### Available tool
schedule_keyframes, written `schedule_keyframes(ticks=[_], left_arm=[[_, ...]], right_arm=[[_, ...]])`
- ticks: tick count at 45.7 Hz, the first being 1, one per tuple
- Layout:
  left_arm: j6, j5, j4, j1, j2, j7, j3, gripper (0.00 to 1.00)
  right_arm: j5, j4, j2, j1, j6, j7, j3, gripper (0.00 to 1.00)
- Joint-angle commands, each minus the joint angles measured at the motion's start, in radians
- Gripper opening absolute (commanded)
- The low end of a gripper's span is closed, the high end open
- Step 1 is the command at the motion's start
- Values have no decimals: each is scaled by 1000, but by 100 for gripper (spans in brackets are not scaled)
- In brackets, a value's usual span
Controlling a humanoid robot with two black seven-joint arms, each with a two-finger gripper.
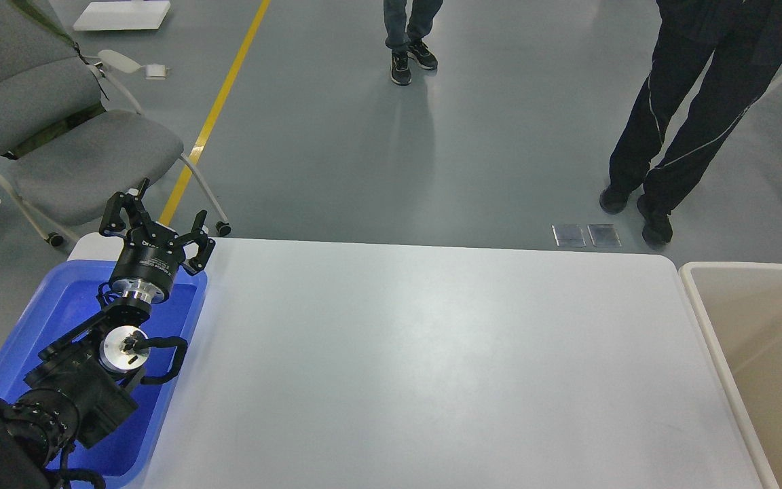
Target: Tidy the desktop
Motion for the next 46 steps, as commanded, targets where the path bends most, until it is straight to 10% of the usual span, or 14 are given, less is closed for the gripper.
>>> schedule_keyframes(ticks=[1,17,31,46], left_arm=[[0,0,-1,0,0,0,0,100],[0,0,1,0,0,0,0,100],[0,-2,1,0,0,0,0,100],[0,-2,1,0,0,0,0,100]], right_arm=[[-17,0,12,35,-5,5,-27,100],[17,43,-31,71,90,5,138,100],[-14,526,-201,0,109,14,636,100],[-348,1022,-123,-267,113,140,1173,100]])
